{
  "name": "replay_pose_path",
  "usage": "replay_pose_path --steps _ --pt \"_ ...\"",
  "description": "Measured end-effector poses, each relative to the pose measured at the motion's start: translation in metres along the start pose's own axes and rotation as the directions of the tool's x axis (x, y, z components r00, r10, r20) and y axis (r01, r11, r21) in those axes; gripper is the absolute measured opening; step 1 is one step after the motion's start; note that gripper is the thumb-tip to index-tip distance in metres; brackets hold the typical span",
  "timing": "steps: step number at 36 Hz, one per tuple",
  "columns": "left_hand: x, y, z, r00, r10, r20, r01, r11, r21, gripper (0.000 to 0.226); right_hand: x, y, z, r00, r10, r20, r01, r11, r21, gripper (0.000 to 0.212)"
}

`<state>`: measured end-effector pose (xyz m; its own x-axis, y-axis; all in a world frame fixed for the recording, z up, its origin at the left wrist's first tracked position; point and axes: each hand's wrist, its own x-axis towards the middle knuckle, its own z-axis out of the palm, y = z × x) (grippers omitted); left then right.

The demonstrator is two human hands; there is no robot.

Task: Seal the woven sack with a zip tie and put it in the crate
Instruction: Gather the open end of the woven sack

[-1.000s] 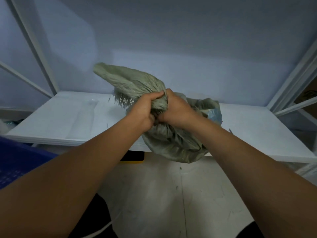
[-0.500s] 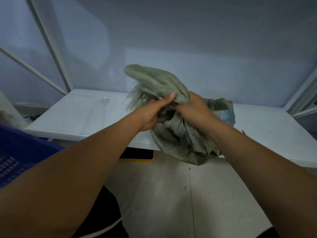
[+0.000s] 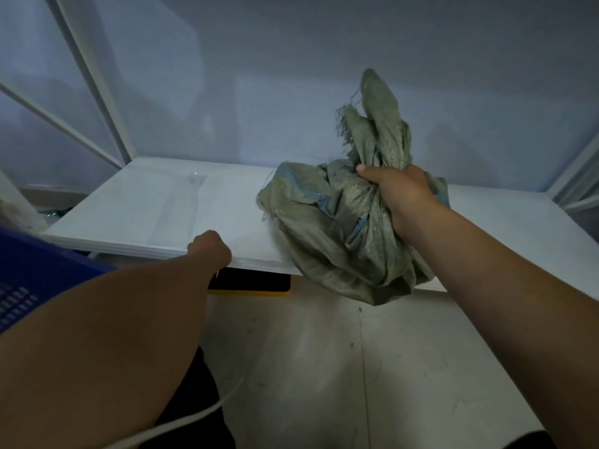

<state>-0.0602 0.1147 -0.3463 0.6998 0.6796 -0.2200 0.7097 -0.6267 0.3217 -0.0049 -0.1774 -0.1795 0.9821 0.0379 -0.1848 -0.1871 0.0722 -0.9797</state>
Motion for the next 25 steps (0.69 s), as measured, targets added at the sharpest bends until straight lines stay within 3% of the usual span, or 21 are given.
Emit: replay_pose_path --steps 3,9,12,16,20,25 --pt "0.001 -0.002 0.009 0.995 0.059 0.075 -0.059 0.998 0.003 0.031 0.001 0.000 0.004 1.000 -0.002 -0.006 0.002 1.000 -0.013 0.068" --pt "0.001 0.008 0.018 0.997 0.037 0.075 -0.036 0.999 -0.005 0.017 0.001 0.004 0.012 1.000 0.003 0.005 -0.002 1.000 -0.023 0.060" --pt "-0.002 0.011 0.020 0.998 -0.020 0.065 0.021 1.000 -0.012 0.024 0.003 0.005 0.013 1.000 0.003 0.015 -0.003 1.000 -0.031 0.061" --pt "0.001 0.017 0.024 0.993 -0.072 0.094 0.085 0.985 -0.147 0.030 0.006 0.009 0.013 1.000 0.005 0.021 -0.004 0.998 -0.056 0.067" --pt "0.039 0.012 0.037 0.991 -0.089 0.099 0.118 0.936 -0.333 0.008 0.008 0.011 0.012 1.000 0.020 0.021 -0.019 0.998 -0.063 0.068" --pt "0.014 0.032 0.010 0.989 -0.107 0.098 0.143 0.844 -0.516 0.038 0.010 0.012 0.012 1.000 0.022 0.022 -0.020 0.996 -0.085 0.068"
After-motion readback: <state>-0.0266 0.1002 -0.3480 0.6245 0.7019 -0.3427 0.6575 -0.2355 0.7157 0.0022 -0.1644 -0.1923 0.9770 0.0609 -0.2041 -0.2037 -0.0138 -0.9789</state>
